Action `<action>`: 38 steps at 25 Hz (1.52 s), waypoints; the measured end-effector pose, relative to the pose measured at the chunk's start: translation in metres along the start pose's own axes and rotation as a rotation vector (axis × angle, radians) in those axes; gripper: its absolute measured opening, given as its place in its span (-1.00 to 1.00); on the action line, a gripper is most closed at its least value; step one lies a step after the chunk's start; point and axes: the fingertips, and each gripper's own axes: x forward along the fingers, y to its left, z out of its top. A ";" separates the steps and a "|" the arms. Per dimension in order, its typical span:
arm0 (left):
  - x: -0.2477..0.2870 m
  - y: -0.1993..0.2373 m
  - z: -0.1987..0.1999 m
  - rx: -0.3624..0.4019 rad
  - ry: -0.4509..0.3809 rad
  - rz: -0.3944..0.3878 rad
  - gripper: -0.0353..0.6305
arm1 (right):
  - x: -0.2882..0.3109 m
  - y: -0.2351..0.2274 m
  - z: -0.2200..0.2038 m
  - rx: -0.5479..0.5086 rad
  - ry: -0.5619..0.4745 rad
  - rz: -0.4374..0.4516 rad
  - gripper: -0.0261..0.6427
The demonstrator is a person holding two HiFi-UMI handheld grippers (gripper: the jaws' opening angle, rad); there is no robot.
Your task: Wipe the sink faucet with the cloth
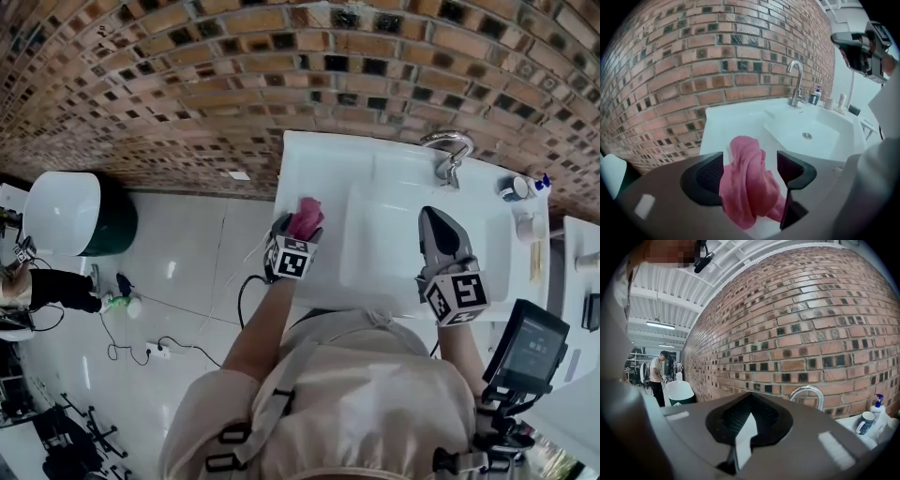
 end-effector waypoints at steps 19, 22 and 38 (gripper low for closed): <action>-0.187 -0.036 0.271 0.174 -0.808 -0.041 -0.84 | 0.019 0.008 0.037 -0.034 -0.096 0.035 -0.96; -0.176 -0.047 0.264 0.171 -0.791 -0.082 -0.88 | 0.019 0.010 0.037 -0.038 -0.096 0.037 -0.96; -0.168 -0.059 0.260 0.148 -0.767 -0.149 -0.88 | 0.018 0.019 0.038 -0.081 -0.100 0.063 -0.96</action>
